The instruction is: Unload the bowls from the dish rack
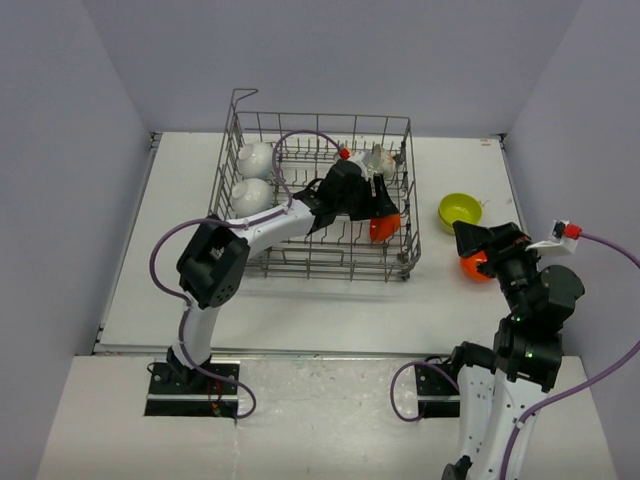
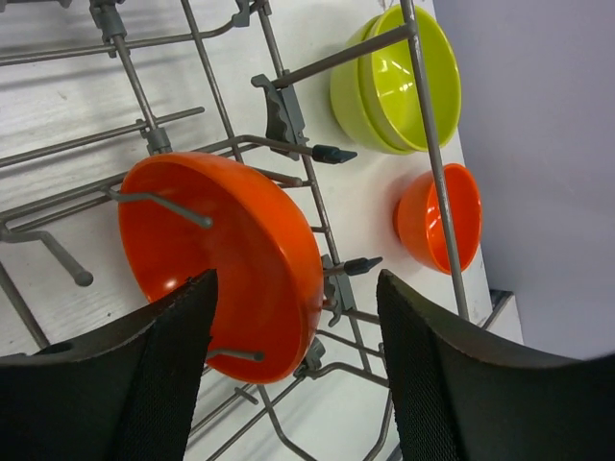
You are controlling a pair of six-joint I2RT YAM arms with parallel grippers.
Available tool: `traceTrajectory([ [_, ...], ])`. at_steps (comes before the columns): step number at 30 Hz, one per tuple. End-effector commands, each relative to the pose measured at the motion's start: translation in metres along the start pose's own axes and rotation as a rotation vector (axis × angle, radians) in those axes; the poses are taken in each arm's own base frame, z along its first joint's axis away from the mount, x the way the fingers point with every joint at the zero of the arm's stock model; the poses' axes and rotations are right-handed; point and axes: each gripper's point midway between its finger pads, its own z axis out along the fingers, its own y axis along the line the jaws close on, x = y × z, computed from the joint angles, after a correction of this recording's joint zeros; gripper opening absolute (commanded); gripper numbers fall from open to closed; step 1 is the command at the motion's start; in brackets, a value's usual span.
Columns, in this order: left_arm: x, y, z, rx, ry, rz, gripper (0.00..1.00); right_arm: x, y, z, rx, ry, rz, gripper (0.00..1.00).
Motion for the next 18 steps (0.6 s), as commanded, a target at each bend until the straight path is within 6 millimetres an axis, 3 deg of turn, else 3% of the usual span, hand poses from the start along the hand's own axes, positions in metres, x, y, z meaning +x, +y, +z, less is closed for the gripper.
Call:
traceTrajectory([
  [1, -0.023, -0.021, 0.004, 0.085, -0.055, -0.010, 0.67, 0.004, 0.014, -0.005, -0.058, 0.042, -0.021, 0.99],
  [8, -0.022, -0.014, 0.009, 0.102, -0.041, -0.025, 0.52, 0.004, 0.019, -0.005, -0.080, 0.052, -0.023, 0.99],
  [13, -0.025, -0.011, 0.011, 0.140, -0.037, -0.050, 0.28, 0.004, 0.019, -0.005, -0.081, 0.053, -0.022, 0.99],
  [18, -0.023, -0.010, 0.013, 0.167, -0.023, -0.057, 0.18, 0.005, 0.019, -0.003, -0.089, 0.058, -0.019, 0.99],
])
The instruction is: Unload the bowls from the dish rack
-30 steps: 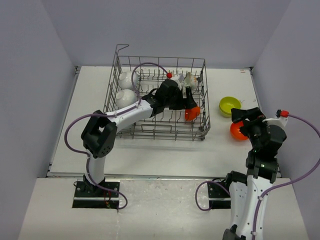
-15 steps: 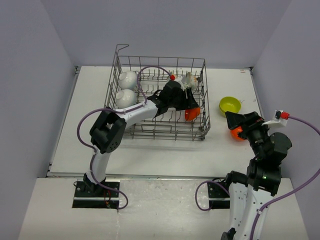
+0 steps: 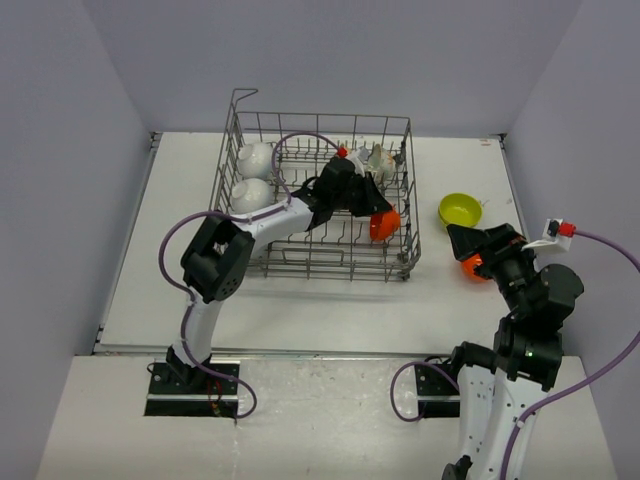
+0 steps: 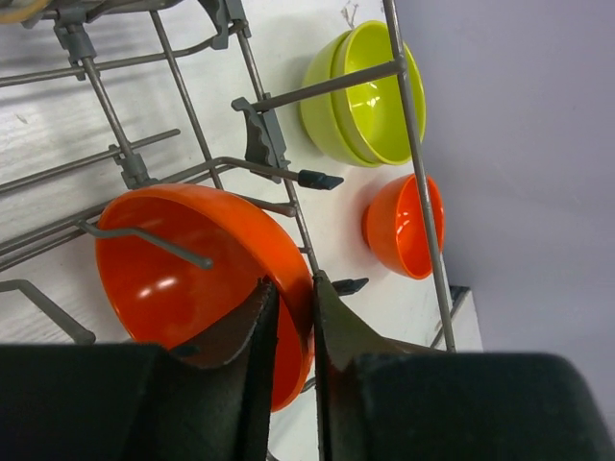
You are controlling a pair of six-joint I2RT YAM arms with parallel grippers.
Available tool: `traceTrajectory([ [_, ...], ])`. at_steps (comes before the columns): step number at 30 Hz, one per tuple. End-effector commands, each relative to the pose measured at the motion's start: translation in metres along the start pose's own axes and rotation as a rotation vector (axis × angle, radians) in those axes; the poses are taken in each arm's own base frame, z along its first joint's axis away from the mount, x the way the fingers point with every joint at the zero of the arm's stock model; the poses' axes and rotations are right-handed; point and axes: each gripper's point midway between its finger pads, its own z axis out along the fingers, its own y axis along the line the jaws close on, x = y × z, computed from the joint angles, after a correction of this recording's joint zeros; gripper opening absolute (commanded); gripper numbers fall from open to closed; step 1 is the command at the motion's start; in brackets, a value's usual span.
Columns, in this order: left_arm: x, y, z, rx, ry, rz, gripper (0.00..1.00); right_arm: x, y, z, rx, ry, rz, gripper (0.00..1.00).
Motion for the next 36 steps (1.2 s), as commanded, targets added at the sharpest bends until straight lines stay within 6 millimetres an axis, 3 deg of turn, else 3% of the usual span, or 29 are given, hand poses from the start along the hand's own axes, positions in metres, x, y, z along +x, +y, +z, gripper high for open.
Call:
traceTrajectory([
  [1, -0.013, -0.012, 0.002, 0.070, -0.026, 0.004, 0.15, -0.006, 0.012, -0.001, -0.041, -0.002, -0.026, 0.99],
  [4, -0.012, -0.012, 0.001, 0.077, -0.017, -0.002, 0.00, -0.006, 0.013, 0.000, -0.048, 0.000, -0.023, 0.99],
  [12, -0.027, -0.038, -0.018, 0.180, -0.058, 0.022, 0.00, -0.002, 0.009, 0.005, -0.055, 0.013, -0.013, 0.99],
  [17, -0.045, -0.069, -0.043, 0.330, -0.113, 0.040, 0.00, -0.005, 0.011, 0.004, -0.055, 0.002, -0.021, 0.99],
  [24, -0.059, -0.098, -0.073, 0.453, -0.157, 0.047, 0.00, -0.006, 0.012, 0.003, -0.055, -0.001, -0.027, 0.99],
  [36, -0.070, -0.129, -0.108, 0.607, -0.200, 0.038, 0.00, -0.010, 0.014, 0.001, -0.053, -0.013, -0.043, 0.99],
])
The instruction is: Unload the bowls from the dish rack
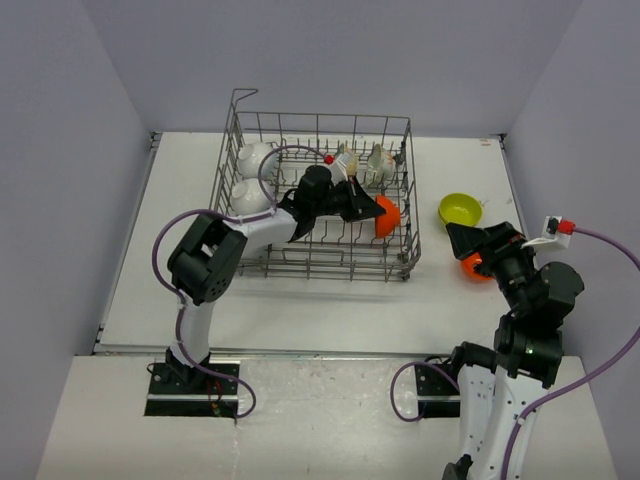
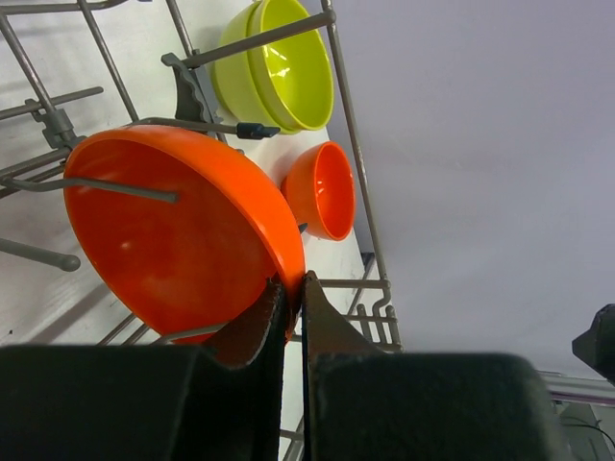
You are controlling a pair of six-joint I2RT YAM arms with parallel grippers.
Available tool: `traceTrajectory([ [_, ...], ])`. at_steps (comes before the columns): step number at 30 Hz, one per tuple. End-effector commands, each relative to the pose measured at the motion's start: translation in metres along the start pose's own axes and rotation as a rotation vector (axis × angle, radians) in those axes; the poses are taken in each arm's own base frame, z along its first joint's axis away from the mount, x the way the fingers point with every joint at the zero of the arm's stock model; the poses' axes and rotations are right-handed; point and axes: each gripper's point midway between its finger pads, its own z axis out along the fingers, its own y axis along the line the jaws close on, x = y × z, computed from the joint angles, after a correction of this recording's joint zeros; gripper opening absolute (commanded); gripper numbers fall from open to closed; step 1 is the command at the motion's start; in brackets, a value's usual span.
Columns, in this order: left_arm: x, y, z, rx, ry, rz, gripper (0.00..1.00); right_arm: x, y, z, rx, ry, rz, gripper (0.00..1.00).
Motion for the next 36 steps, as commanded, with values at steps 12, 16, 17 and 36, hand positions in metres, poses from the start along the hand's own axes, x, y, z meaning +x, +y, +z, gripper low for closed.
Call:
traceTrajectory([
  [12, -0.058, -0.181, -0.074, 0.562, -0.225, 0.246, 0.00, -0.010, 0.012, -0.003, -0.034, -0.025, -0.049, 0.99],
  [16, -0.057, -0.191, -0.079, 0.597, -0.222, 0.284, 0.00, -0.011, 0.014, -0.003, -0.039, -0.025, -0.049, 0.99],
  [17, -0.056, -0.193, -0.080, 0.602, -0.221, 0.296, 0.00, -0.011, 0.014, -0.003, -0.038, -0.026, -0.049, 0.99],
  [36, 0.055, -0.208, -0.142, 0.127, -0.085, 1.226, 0.00, -0.058, 0.092, -0.002, -0.144, 0.171, -0.265, 0.99],
])
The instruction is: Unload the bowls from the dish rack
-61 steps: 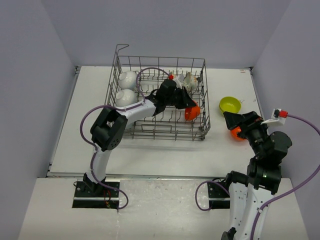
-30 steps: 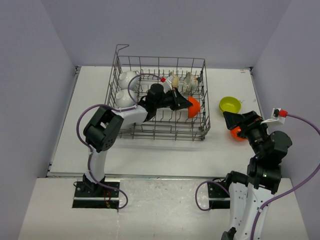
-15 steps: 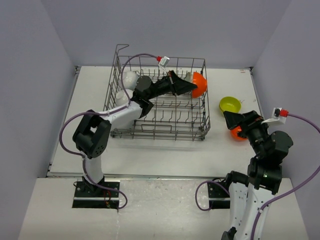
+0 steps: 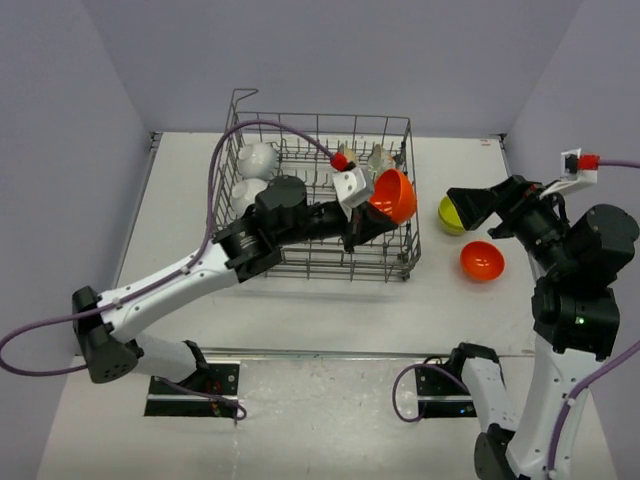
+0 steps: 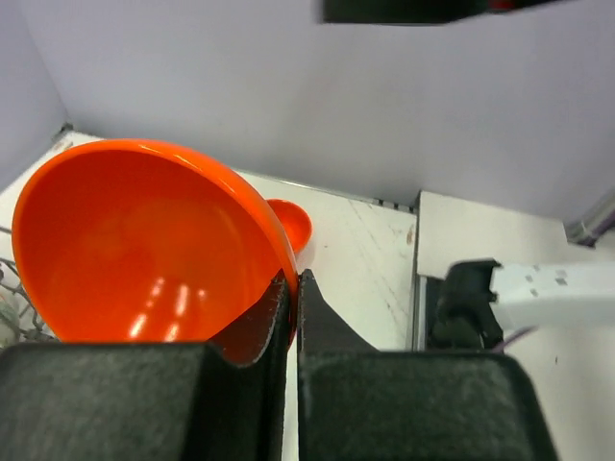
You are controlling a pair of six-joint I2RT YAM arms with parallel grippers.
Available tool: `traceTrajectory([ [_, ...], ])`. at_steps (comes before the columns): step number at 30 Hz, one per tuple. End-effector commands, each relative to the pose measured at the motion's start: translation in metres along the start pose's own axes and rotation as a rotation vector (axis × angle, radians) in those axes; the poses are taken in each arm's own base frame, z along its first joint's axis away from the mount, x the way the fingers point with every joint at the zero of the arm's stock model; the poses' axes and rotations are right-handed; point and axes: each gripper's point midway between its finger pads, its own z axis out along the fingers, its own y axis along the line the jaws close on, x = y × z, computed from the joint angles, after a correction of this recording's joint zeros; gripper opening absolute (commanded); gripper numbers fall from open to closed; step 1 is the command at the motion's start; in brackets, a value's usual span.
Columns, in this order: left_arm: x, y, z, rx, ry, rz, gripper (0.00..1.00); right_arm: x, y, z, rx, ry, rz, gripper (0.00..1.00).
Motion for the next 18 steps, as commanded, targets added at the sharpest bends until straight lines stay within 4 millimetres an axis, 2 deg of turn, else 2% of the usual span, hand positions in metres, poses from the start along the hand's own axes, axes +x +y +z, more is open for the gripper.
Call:
traceTrajectory([
  [1, 0.013, -0.013, -0.036, -0.066, 0.092, 0.202, 0.00, 0.021, -0.015, 0.012, 0.039, 0.150, -0.021, 0.99],
  [2, 0.022, -0.016, -0.041, -0.086, 0.133, 0.205, 0.00, 0.023, -0.004, 0.010, 0.020, 0.190, -0.033, 0.99],
  [3, 0.027, -0.032, -0.044, -0.062, 0.155, 0.239, 0.00, 0.028, -0.009, 0.021, 0.031, 0.241, -0.052, 0.99],
  [4, 0.041, -0.029, -0.052, -0.103, 0.224, 0.253, 0.00, 0.037, -0.015, 0.021, 0.072, 0.300, -0.052, 0.99],
  [5, 0.046, -0.032, -0.055, -0.111, 0.256, 0.271, 0.00, 0.038, 0.006, 0.020, 0.014, 0.338, -0.090, 0.99],
  [6, 0.047, -0.039, -0.058, -0.104, 0.280, 0.306, 0.00, 0.041, 0.008, 0.023, 0.015, 0.374, -0.120, 0.99],
  [7, 0.055, -0.037, -0.066, -0.138, 0.331, 0.321, 0.00, 0.043, 0.003, 0.028, 0.059, 0.407, -0.134, 0.99],
  [8, 0.055, -0.038, -0.068, -0.153, 0.340, 0.336, 0.00, 0.050, 0.011, 0.030, 0.034, 0.435, -0.151, 0.99],
  [9, 0.054, -0.047, -0.069, -0.132, 0.343, 0.349, 0.00, 0.053, 0.014, 0.031, 0.033, 0.450, -0.160, 0.99],
  [10, 0.060, -0.053, -0.072, -0.106, 0.369, 0.347, 0.00, 0.064, 0.011, 0.034, 0.043, 0.513, -0.172, 0.98],
  [12, 0.063, -0.059, -0.074, -0.072, 0.391, 0.342, 0.00, 0.067, 0.020, 0.035, 0.040, 0.546, -0.218, 0.94],
  [13, 0.072, -0.062, -0.077, -0.045, 0.426, 0.336, 0.00, 0.074, 0.020, 0.033, 0.052, 0.584, -0.235, 0.92],
  [14, 0.073, -0.064, -0.077, -0.038, 0.437, 0.337, 0.00, 0.081, 0.028, 0.037, 0.032, 0.617, -0.259, 0.90],
  [15, 0.079, -0.063, -0.076, -0.035, 0.463, 0.338, 0.00, 0.084, 0.025, 0.040, 0.062, 0.628, -0.286, 0.88],
  [16, 0.084, -0.063, -0.079, -0.034, 0.489, 0.336, 0.00, 0.095, 0.030, 0.038, 0.052, 0.667, -0.314, 0.87],
  [18, 0.085, -0.064, -0.078, -0.034, 0.503, 0.337, 0.00, 0.110, 0.024, 0.048, 0.095, 0.716, -0.353, 0.85],
])
